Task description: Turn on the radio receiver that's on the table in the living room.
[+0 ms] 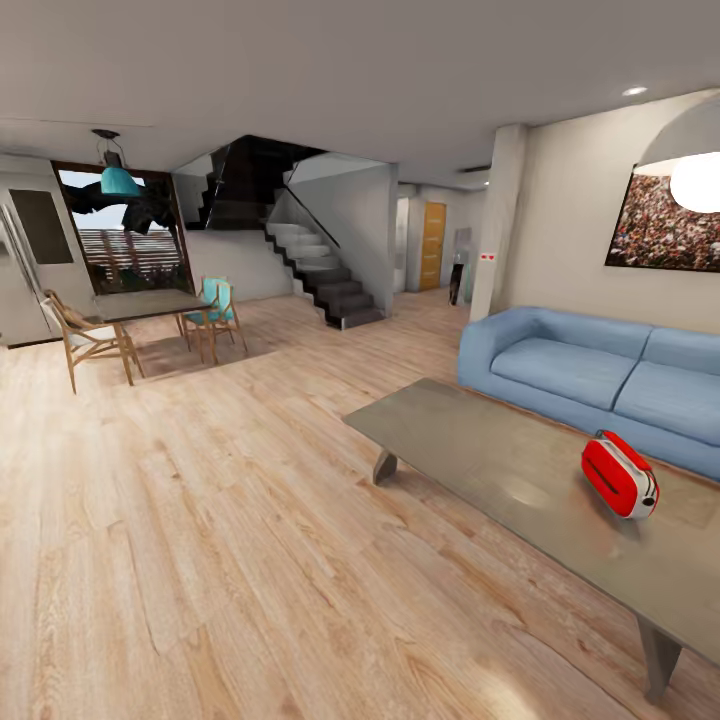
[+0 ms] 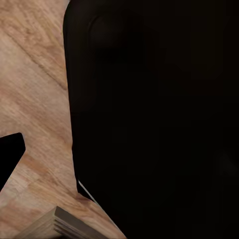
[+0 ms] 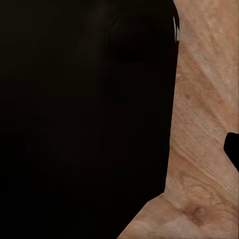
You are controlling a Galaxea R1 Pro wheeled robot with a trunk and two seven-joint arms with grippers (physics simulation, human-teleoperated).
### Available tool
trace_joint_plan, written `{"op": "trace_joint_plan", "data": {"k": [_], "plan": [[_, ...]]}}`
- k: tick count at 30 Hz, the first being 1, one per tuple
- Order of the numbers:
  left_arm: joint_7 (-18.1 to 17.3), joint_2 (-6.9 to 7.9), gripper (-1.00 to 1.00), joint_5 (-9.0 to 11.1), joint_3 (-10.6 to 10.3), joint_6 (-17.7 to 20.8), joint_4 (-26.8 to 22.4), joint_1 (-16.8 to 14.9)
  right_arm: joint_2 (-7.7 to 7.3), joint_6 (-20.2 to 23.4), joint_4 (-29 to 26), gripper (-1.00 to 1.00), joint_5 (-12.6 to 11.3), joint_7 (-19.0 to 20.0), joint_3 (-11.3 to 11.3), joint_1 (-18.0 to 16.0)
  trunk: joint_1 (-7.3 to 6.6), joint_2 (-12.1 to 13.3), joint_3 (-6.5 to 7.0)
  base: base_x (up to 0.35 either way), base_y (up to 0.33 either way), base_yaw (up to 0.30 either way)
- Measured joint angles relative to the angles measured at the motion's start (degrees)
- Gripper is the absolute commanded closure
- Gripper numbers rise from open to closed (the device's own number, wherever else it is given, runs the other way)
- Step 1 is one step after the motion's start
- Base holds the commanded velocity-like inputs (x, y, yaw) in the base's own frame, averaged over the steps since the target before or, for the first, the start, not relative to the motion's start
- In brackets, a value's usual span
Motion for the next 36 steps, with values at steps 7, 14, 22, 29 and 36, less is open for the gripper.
{"op": "trace_joint_plan", "data": {"k": [7,14,22,29,36], "plan": [[-0.27,-1.93,-1.0,0.08,0.07,-0.25,0.5,1.96,1.93,-0.09,-0.37,-1.0,0.09,-0.09,0.01,-1.97,0.01,0.01,0.0,0.0,0.0,0.0],[-0.31,-4.18,-1.0,0.19,0.08,-0.44,0.39,2.44,3.42,-0.09,-0.36,-1.0,0.03,-0.09,-0.05,-2.8,0.01,0.01,0.01,0.0,0.0,0.0],[0.13,-6.04,-1.0,0.11,-0.08,-2.94,-1.93,2.45,2.39,-1.83,-1.99,-1.0,0.19,-0.17,0.31,-2.9,0.01,0.01,0.01,0.0,0.0,0.0],[0.56,-5.81,-1.0,-0.06,-0.08,-3.32,-4.19,2.38,0.14,-1.95,-4.26,-1.0,0.26,0.16,0.1,-3.42,0.01,0.01,0.01,0.0,0.0,0.0],[1.45,-5.81,-1.0,-0.46,-0.1,10.55,-37.24,0.59,-5.03,8.82,-28.26,-1.0,0.83,0.53,0.15,-11.38,0.01,0.02,0.02,0.0,0.0,0.0]]}}
